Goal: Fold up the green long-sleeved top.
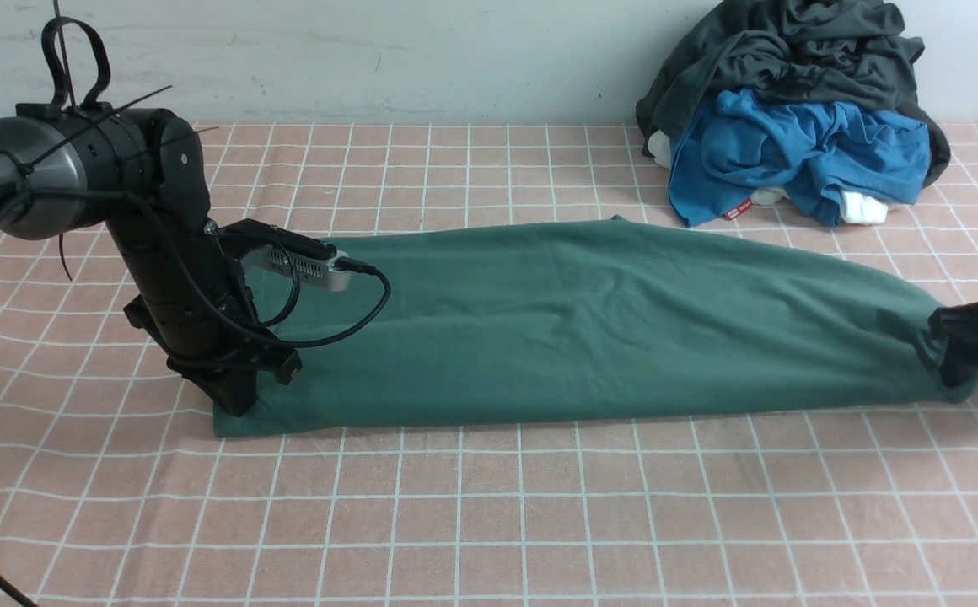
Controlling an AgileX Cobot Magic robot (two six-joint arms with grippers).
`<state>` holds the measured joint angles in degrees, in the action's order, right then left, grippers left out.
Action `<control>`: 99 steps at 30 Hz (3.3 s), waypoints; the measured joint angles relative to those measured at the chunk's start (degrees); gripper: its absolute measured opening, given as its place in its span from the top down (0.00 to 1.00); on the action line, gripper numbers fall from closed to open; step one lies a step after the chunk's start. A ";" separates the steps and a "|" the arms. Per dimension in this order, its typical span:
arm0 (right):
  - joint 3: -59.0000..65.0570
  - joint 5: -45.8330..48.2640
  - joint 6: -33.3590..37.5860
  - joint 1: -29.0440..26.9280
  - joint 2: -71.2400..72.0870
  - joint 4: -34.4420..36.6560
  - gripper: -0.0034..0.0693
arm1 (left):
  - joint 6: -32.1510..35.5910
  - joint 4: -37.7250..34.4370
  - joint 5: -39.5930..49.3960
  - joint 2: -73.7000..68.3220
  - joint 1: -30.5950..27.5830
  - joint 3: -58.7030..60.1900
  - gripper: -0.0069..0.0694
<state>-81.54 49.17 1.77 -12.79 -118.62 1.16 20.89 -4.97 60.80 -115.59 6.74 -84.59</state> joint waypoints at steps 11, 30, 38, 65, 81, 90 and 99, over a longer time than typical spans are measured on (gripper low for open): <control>-0.77 0.09 4.17 1.44 0.19 0.95 0.72 | 0.10 0.00 0.00 0.00 0.00 0.00 0.91; -14.67 8.11 2.04 7.70 19.85 -10.26 0.93 | 1.66 0.60 0.54 22.96 0.00 0.06 0.91; -25.50 6.43 8.43 30.58 17.11 -1.95 0.93 | 1.71 0.99 0.00 29.46 0.00 0.06 0.91; -36.92 0.53 12.83 49.58 -8.21 17.08 0.49 | 1.71 3.09 -0.70 31.51 0.00 0.06 0.91; -48.83 22.69 12.15 39.70 -1.20 7.88 0.62 | -1.12 0.84 4.10 44.17 0.00 7.73 0.91; -28.95 22.87 15.16 39.51 20.74 8.19 0.95 | -9.22 5.50 1.56 73.91 0.00 31.55 0.91; -2.49 8.40 15.81 39.51 43.91 11.68 0.97 | -20.89 10.48 -3.15 106.97 0.00 52.05 0.91</control>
<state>-84.03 57.57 17.58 26.71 -74.71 12.84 0.00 5.51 57.65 -8.62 6.74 -32.53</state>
